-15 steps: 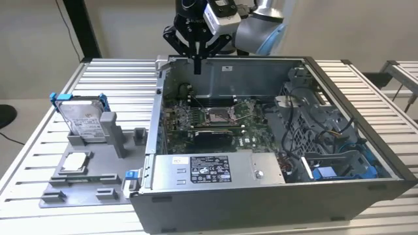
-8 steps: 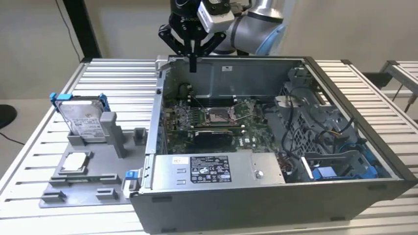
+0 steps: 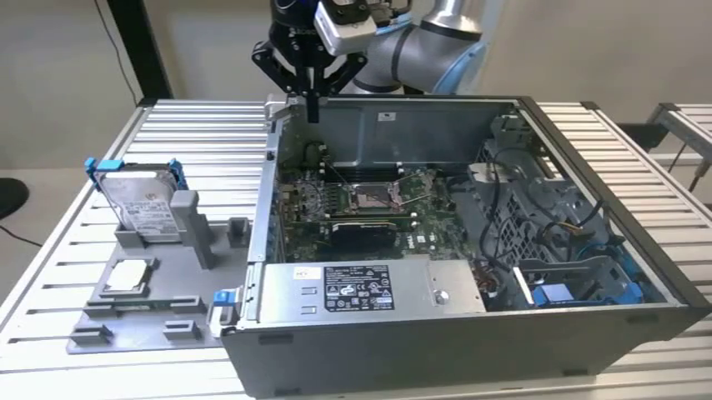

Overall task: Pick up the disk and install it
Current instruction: 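Reach for the disk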

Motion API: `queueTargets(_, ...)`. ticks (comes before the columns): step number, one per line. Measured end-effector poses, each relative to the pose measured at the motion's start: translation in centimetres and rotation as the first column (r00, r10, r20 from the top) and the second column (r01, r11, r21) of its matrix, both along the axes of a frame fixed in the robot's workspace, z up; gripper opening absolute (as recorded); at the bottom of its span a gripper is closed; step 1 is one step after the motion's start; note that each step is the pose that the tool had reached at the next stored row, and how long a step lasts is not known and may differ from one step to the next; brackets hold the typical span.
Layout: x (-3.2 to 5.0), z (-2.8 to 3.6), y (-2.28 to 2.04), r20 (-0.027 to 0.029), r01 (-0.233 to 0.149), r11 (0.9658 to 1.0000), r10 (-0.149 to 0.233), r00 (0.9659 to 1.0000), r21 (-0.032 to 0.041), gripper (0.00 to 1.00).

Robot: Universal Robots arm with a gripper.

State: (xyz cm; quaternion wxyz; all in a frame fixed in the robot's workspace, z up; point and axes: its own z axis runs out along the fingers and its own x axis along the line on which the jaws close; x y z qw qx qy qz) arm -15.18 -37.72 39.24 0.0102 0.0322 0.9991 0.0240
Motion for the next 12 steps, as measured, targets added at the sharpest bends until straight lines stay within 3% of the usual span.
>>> queueTargets(12,-2.98,-0.01,0.19,0.0,-0.006,1.0,0.006,1.0,0.0,0.0)
